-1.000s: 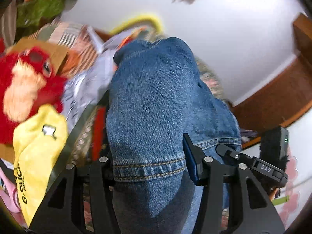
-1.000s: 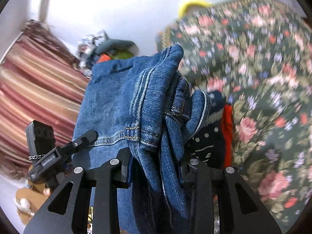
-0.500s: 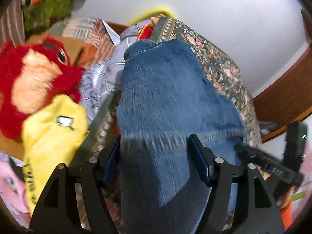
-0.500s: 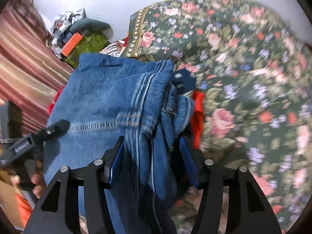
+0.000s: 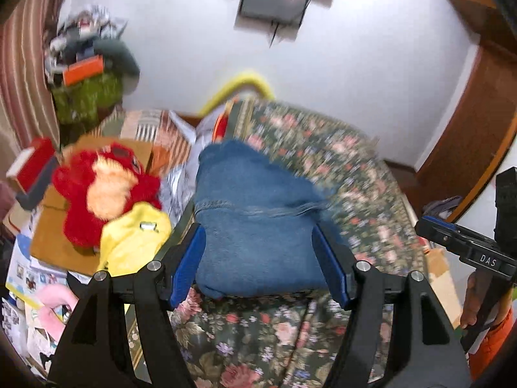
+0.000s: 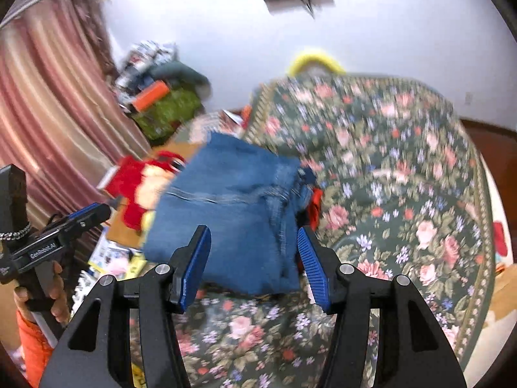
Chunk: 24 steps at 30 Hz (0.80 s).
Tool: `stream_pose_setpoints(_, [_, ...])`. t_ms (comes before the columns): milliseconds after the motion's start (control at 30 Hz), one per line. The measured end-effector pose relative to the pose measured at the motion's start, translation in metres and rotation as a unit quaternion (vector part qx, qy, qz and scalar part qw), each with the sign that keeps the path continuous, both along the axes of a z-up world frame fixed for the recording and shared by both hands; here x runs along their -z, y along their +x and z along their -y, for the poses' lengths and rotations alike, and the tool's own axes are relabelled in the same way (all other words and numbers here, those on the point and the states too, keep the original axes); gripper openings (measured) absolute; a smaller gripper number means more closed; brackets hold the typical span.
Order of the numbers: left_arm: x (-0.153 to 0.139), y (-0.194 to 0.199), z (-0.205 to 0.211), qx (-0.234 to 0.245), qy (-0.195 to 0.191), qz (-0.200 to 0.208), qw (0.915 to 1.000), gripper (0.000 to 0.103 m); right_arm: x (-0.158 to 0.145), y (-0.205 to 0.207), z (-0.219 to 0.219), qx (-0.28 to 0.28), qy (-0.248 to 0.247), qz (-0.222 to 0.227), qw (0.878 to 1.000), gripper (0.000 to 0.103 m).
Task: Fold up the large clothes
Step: 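Place the folded jacket onto the bed with both grippers, release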
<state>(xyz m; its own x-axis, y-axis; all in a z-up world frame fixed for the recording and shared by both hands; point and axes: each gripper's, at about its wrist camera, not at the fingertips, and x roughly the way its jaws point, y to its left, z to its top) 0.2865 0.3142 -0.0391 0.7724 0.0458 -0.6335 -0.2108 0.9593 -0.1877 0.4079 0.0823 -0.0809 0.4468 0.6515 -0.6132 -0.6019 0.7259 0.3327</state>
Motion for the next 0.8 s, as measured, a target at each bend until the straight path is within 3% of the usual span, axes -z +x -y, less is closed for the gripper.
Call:
stream_pose_setpoints(167, [-0.056,-0.064,0.045,0.010,0.045,0.082,0.9955,0.067,-0.051,-0.058,0.026,-0.009,0.049,0.081,0.995,0.052])
stream_pose_setpoints(367, [-0.096,-0.145,0.100,0.009,0.085,0.186,0.9788,0.067,-0.085,-0.121,0.059,-0.016,0.109,0.154,0.982,0.052])
stream_pose_setpoints(633, [-0.092,-0.219,0.150,-0.023,0.145,0.256,0.9554,0.068,-0.088,-0.190,0.087,-0.004,0.150,0.213,0.966,0.053])
stream_pose_setpoints(767, [-0.083,-0.235,0.162,-0.028,0.149,0.259,0.9539,0.074,-0.080,-0.205,0.090,0.009,0.139,0.227,0.964,0.058])
stream_pose_setpoints(800, [-0.080,-0.239,0.163,-0.029,0.144,0.261,0.9540,0.080,-0.077,-0.208,0.089,0.013,0.134,0.232,0.963,0.066])
